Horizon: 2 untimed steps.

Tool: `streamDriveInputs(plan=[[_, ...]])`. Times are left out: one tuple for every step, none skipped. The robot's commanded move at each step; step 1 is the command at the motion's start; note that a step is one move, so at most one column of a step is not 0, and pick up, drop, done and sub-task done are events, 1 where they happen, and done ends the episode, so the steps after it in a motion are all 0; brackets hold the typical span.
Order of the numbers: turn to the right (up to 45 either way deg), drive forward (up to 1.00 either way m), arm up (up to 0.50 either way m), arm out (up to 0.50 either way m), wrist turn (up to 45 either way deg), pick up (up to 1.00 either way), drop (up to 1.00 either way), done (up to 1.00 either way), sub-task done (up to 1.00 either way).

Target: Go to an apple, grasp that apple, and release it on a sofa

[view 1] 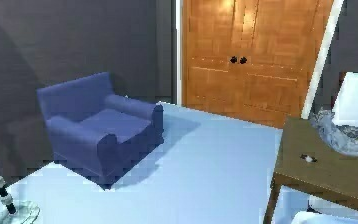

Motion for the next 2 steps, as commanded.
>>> streamDriveInputs(plan=[[-45.0, 0.0, 0.0, 0.0, 0.0, 0.0, 0.0, 0.0, 0.0], [-36.0, 0.0, 0.0, 0.0, 0.0, 0.0, 0.0, 0.0, 0.0]])
